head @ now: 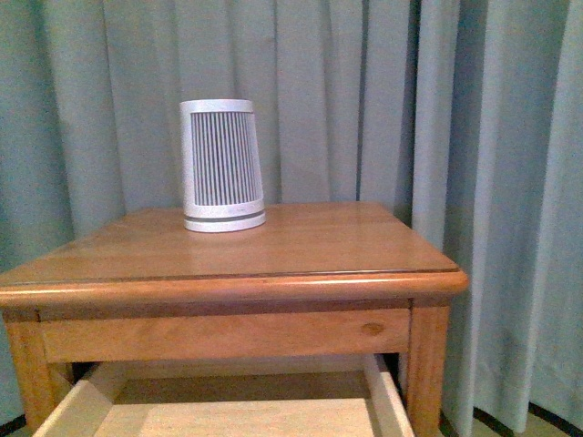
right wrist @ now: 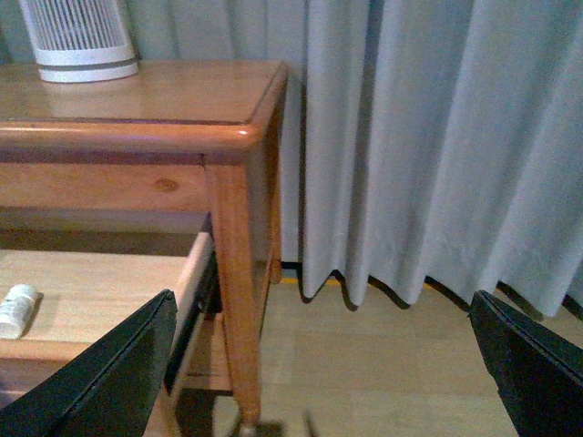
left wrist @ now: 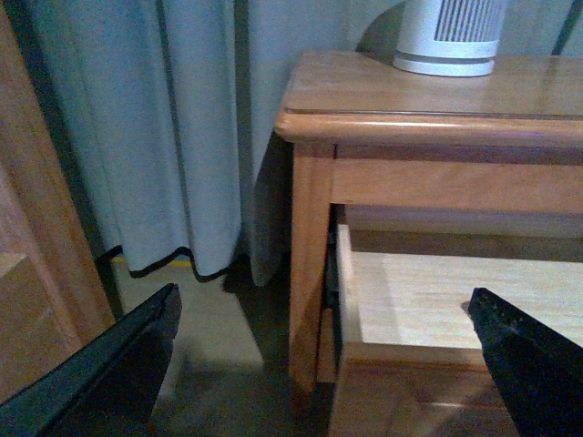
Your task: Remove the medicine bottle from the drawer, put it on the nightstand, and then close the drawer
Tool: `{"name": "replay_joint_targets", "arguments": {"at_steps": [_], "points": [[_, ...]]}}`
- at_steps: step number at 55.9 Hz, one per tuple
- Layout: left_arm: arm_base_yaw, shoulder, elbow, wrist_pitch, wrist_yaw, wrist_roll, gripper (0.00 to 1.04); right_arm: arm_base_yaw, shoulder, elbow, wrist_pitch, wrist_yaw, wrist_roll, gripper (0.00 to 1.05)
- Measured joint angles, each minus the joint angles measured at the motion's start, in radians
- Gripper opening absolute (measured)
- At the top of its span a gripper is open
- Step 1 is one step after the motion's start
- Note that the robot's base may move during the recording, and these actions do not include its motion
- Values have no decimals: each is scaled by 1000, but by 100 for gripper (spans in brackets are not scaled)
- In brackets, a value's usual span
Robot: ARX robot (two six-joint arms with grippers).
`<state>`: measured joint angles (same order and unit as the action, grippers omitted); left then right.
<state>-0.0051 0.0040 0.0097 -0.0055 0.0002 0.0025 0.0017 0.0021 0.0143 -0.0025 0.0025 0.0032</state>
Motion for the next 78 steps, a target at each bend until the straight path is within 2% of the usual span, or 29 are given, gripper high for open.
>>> {"name": "replay_joint_targets", "arguments": {"at_steps": [26,28,31,37,49,55,65,78], "points": [[0,-2,0,0,-3,0,98,-1,1,0,1,-6,0,98],[0,-2,0,0,-3,0,98,26,56,5,33,96,-56,98],[0,-2,0,0,-3,0,98,48,175,23,103,171,-78,98],[0,-2,0,0,-3,0,98,77,546,158,229,177,-55,98],[0,-2,0,0,-3,0,98,145,1075,445,86,170,101,98],[0,-2,0,0,-3,0,98,198,1238,539,60,201,143,98],[0,-2,0,0,-3,0,98,291,1453,652,105,250,194,98],[0,-2,0,0,-3,0,98,354,1670,766,76,309,268,98]]}}
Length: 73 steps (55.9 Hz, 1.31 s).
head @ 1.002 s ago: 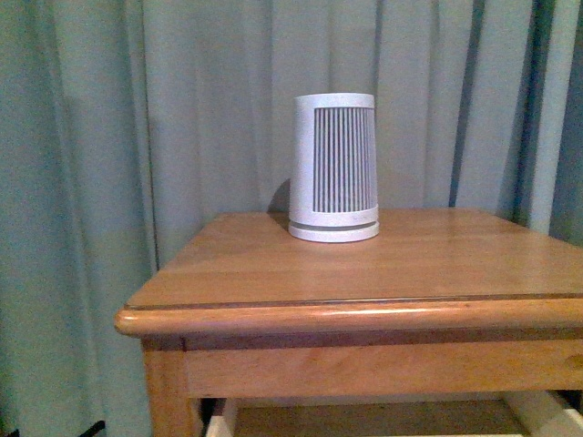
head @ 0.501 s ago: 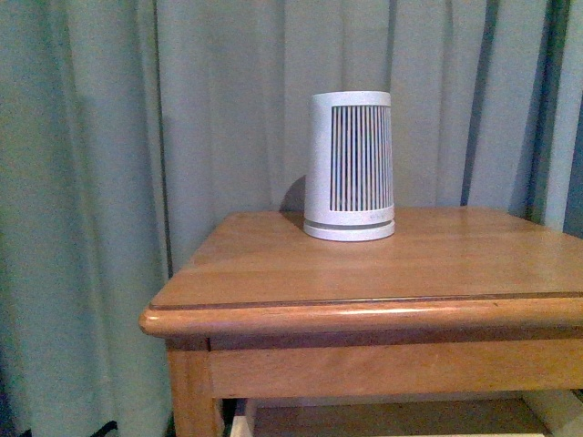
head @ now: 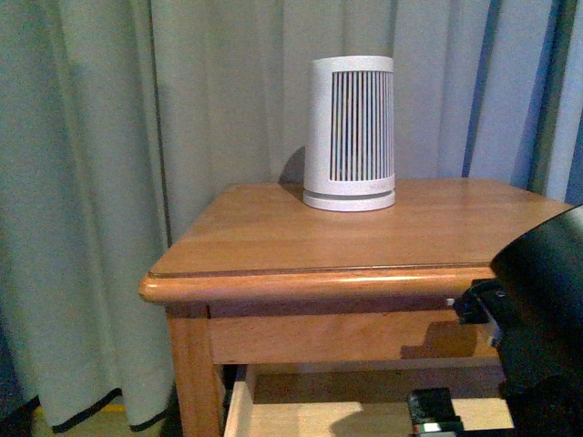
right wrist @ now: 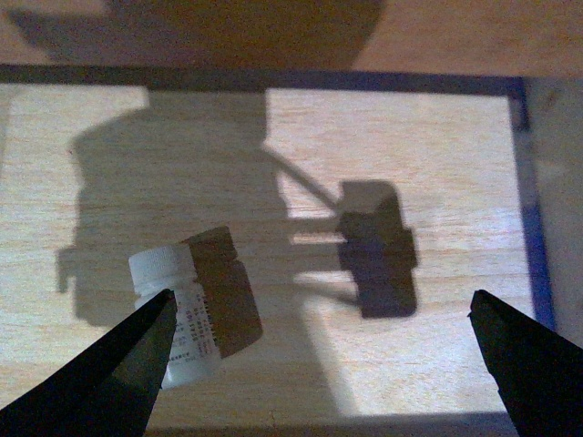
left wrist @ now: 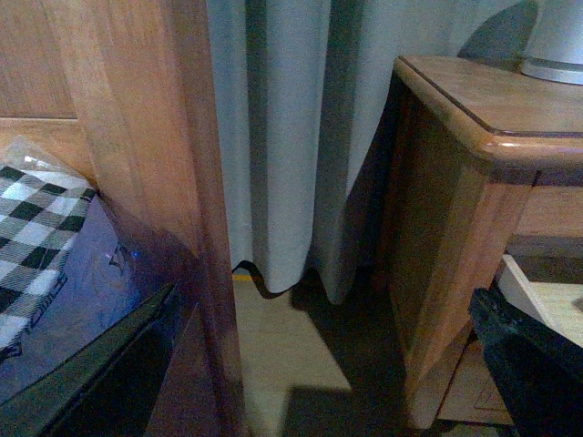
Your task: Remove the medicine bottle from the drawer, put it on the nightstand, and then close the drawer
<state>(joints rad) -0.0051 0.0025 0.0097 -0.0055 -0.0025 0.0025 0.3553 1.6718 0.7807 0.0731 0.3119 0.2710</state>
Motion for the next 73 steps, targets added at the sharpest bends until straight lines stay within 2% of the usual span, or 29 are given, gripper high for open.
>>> {"name": "replay_joint_targets", "arguments": {"at_steps": [22,50,51,58,73], "points": [[0,0,0,0,0,0,98,69,249,127,48,36,104,98],[0,0,0,0,0,0,98,100,359,173,84,49,161,97],[0,0,0,0,0,0,98,100,359,173,84,50,162,96],[0,0,0,0,0,0,98,106,360,184,70,42,182,71],[0,0,0,0,0,0,98,105,345,188,34,48,183,33]]}}
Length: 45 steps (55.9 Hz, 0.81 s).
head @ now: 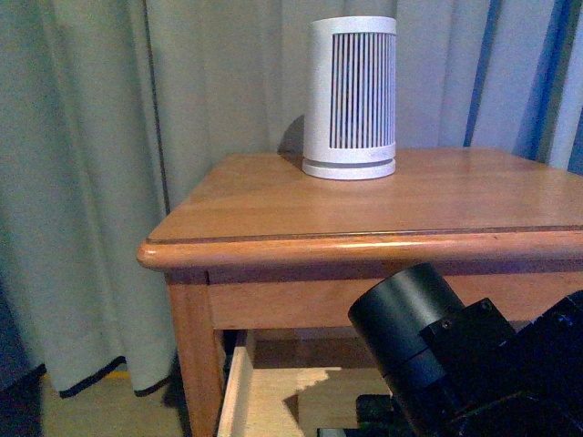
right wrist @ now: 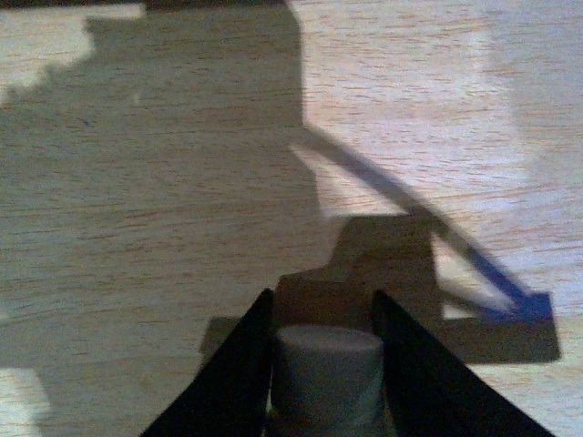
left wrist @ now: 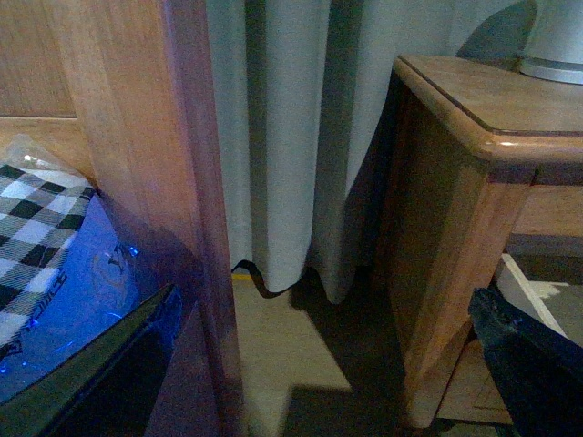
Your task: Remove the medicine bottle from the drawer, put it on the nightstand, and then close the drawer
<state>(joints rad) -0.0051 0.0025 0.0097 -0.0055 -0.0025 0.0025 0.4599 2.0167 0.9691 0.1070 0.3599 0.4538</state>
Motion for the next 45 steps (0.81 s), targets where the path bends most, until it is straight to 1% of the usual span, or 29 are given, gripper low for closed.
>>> {"name": "replay_joint_targets", "arguments": {"at_steps": [1,3,16,25,34,45], "points": [[0,0,0,0,0,0,98,-2,-6,0,-7,5,0,29],[0,0,0,0,0,0,98,-5,-16,-4,-17,14,1,28],[0,0,0,0,0,0,98,-21,-124,-50,-36,62,3,27],[0,0,0,0,0,0,98,-29,-227,-87,-71,71,20,27],[0,0,0,0,0,0,98,-26,-366,-137,-173,58,82,27],[0,0,0,0,0,0,98,3,-570,-148,-325,34,155,27]]}}
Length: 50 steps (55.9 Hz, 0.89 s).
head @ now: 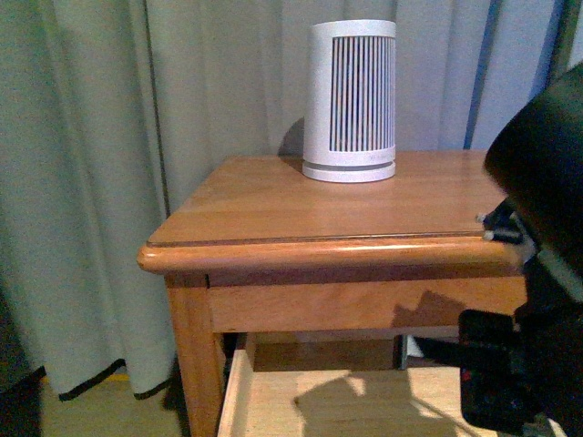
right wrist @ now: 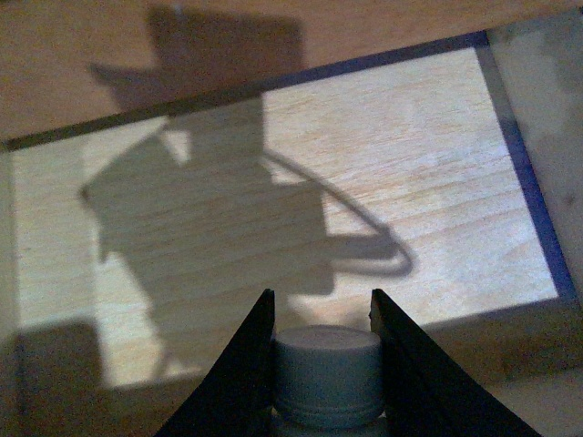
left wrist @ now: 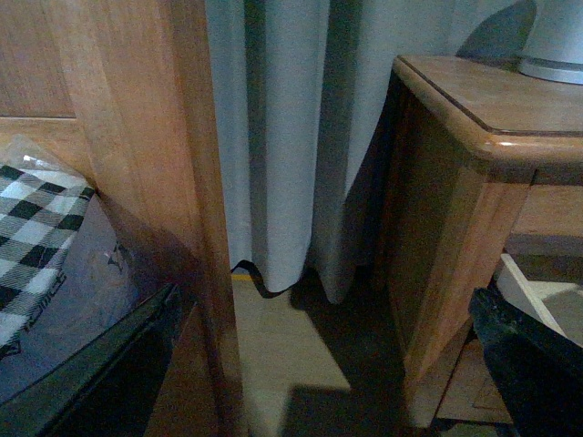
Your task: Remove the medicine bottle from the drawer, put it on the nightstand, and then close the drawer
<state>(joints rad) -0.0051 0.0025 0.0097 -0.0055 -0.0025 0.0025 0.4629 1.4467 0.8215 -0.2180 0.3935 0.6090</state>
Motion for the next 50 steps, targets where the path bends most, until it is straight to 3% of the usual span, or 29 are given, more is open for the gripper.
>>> {"name": "replay_joint_targets", "arguments": {"at_steps": [11,22,39,50], "points": [[0,0,0,0,0,0,98,-6,-167,56,-89,-2,0,27],[0,0,0,0,0,0,98,-128,-194,189,-39,-18,-104,27],[0,0,0,0,0,0,98,-366,105,515,91,-95,-358,27],[0,0,0,0,0,0,98,-399,314,629,55,-96,-426,27]]}}
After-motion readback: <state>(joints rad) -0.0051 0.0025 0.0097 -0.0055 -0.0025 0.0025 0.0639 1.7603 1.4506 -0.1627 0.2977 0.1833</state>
